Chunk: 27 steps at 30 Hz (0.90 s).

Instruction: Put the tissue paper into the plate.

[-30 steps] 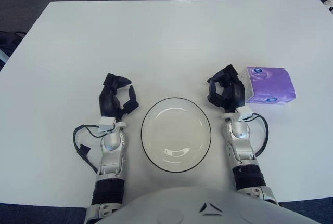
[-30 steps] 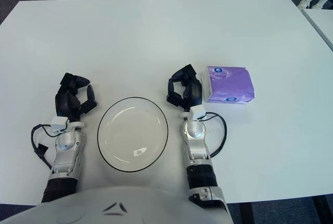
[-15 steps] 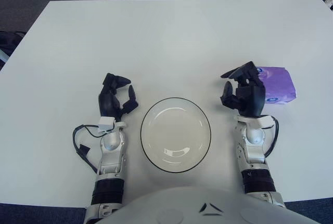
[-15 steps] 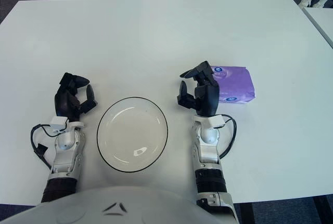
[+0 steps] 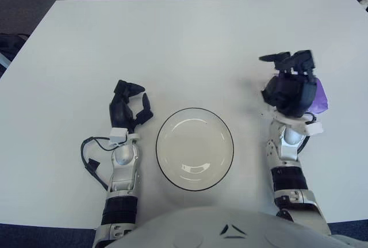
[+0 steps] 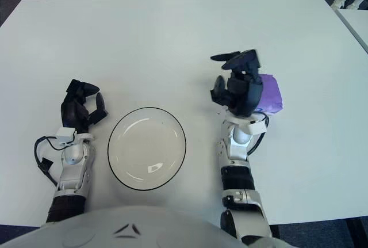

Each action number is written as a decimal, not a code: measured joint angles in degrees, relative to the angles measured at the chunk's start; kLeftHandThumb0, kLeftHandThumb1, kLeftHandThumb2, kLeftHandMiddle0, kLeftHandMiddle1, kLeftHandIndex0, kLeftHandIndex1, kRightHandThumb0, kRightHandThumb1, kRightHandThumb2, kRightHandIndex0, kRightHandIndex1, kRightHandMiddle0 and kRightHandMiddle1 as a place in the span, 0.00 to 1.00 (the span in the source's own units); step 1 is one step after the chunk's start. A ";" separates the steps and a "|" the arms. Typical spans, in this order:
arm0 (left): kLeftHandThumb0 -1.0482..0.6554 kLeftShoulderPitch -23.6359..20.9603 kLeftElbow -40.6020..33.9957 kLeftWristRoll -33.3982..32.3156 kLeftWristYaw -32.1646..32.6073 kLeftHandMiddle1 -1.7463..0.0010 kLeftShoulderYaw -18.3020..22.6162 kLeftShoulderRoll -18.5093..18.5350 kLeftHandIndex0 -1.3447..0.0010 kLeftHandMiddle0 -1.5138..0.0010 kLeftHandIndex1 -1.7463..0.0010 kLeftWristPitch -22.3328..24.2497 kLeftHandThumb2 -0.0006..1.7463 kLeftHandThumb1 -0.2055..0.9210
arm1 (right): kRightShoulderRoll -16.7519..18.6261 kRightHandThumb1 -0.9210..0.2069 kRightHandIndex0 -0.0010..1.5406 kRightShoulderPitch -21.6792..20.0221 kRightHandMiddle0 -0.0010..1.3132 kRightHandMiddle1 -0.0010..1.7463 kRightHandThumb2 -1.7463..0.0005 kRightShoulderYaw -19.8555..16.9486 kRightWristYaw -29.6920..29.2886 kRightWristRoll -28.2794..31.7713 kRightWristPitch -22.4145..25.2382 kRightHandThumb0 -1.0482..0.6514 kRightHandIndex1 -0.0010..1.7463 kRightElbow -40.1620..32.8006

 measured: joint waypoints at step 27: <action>0.37 -1.29 -0.35 0.44 0.47 0.00 -0.24 -0.33 0.65 0.44 0.00 -0.21 0.64 0.62 | -15.65 0.00 0.00 -14.31 0.00 0.02 0.28 -17.60 -2.18 -19.03 -7.45 0.17 0.00 21.26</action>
